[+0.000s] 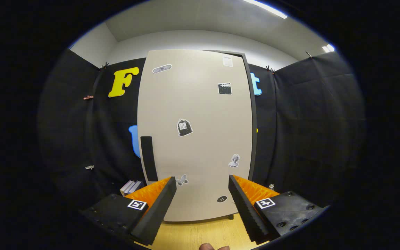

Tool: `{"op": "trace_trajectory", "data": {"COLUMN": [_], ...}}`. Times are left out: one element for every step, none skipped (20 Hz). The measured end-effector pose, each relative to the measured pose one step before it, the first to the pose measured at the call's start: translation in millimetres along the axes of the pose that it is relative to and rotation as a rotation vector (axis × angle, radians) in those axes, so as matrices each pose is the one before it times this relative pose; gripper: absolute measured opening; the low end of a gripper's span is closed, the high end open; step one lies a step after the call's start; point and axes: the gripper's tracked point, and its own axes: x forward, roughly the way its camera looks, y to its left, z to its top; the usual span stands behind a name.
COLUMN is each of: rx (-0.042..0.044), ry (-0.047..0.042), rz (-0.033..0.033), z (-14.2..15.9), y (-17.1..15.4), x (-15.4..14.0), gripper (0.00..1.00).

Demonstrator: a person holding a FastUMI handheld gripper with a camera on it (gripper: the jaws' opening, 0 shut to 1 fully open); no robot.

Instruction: Open the shoe cabinet door, grab the shoes and put them into the shoe cabinet, then close the shoe cabinet door.

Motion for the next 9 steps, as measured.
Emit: {"op": "trace_trajectory", "data": {"rx": [0.00192,0.00198,0.00008,-0.00241,-0.00506,-0.00362,0.00059,0.00158,0.00077], "ry": [0.00103,-0.00019,0.00036,-0.00154,-0.00204,-0.00041,-0.00018,0.00227,0.00065], "rz": [-0.00049,-0.0004,-0.0003,-0.00014,-0.00232,-0.00251,-0.00065,-0.00089,0.00029], "z": [-0.53,0.06,-0.88,0.28,-0.63,-0.07,-0.4,-0.26,-0.83], "y": [-0.61,-0.58,-0.14,-0.73,-1.03,-1.43,-0.91,-0.67,-0.79], "x": [0.47,0.77,0.26,0.16,-0.08,-0.31,-0.16,-0.56,0.23], "gripper": [0.98,0.98,0.98,0.98,0.98,0.98,0.98,0.98,0.98]}}
